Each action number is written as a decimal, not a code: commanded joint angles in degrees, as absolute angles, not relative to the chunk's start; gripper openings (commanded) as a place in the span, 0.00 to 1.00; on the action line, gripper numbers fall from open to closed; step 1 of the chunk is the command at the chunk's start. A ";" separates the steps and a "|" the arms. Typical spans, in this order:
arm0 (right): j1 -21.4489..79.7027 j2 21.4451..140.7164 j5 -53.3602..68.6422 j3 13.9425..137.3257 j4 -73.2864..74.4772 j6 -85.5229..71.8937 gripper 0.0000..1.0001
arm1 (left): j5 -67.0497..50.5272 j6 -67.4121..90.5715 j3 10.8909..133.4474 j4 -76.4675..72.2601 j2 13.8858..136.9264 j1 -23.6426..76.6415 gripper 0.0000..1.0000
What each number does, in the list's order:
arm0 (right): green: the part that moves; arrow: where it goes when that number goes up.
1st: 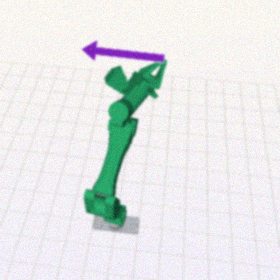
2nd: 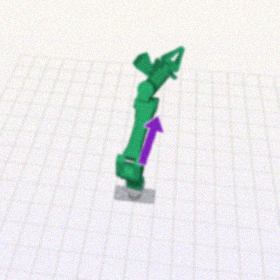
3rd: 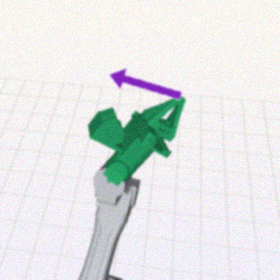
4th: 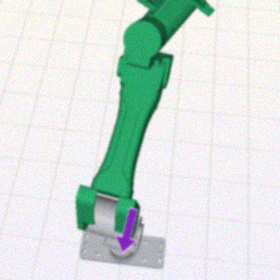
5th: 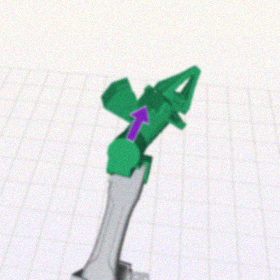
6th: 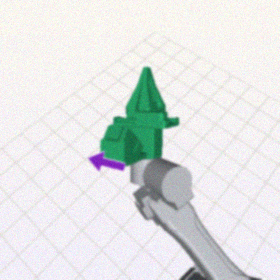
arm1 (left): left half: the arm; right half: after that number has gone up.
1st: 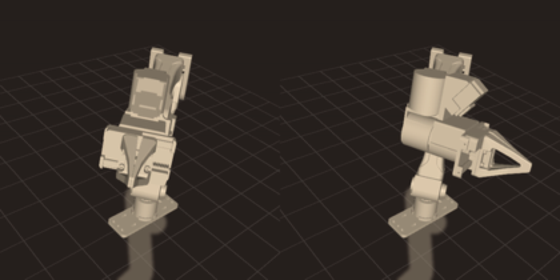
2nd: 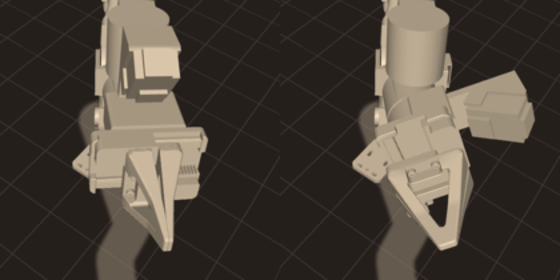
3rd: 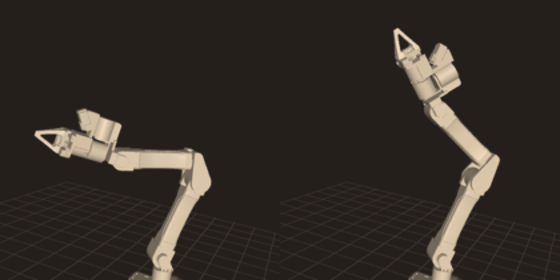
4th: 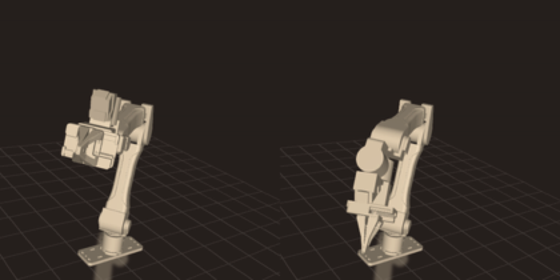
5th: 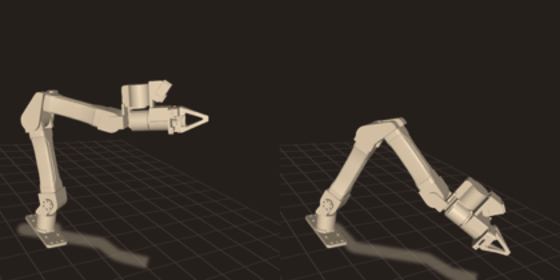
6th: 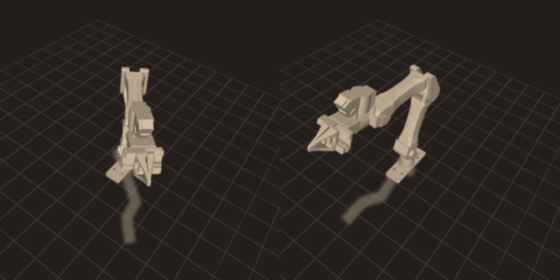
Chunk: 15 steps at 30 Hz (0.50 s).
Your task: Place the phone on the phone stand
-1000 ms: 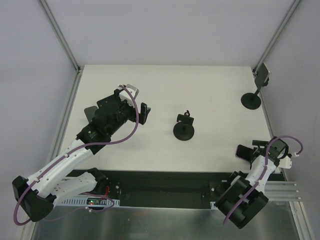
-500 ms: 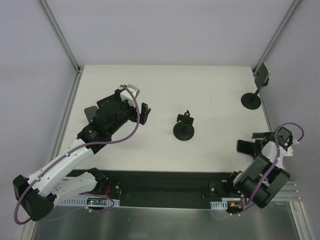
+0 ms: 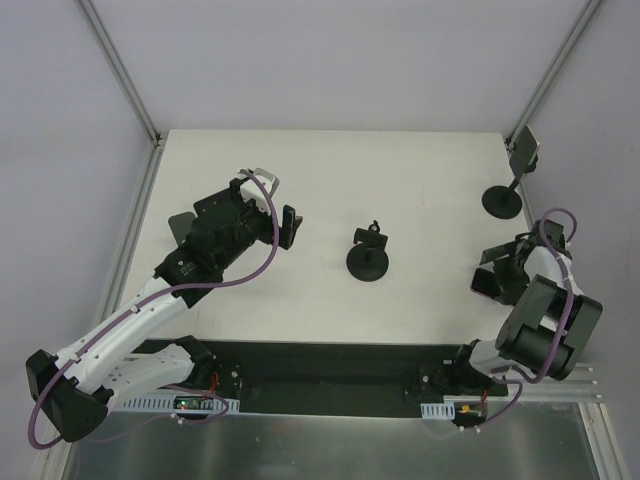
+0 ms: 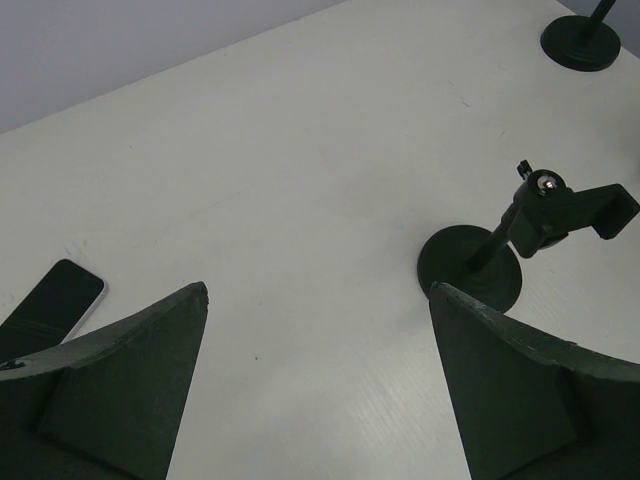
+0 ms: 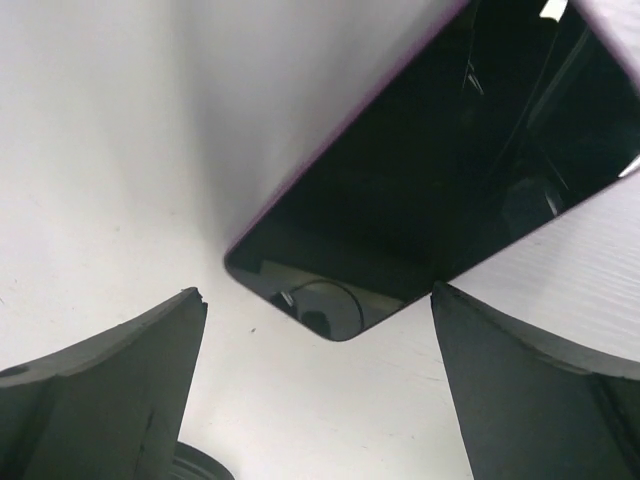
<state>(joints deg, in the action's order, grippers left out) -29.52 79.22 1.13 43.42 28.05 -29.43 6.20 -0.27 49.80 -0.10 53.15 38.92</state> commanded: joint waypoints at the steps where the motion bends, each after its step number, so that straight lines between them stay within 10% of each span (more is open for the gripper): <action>1: -25.32 82.26 0.35 48.07 31.11 -27.51 0.96 | 4.22 1.93 52.03 -1.49 53.00 38.67 0.91; 15: -33.56 66.55 -0.80 38.35 30.51 -34.28 0.96 | 2.90 2.90 52.03 -1.49 53.70 38.58 0.91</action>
<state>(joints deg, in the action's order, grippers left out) -27.03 74.17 -0.58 43.42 29.67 -31.51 4.54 1.39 49.80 -0.10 53.36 38.89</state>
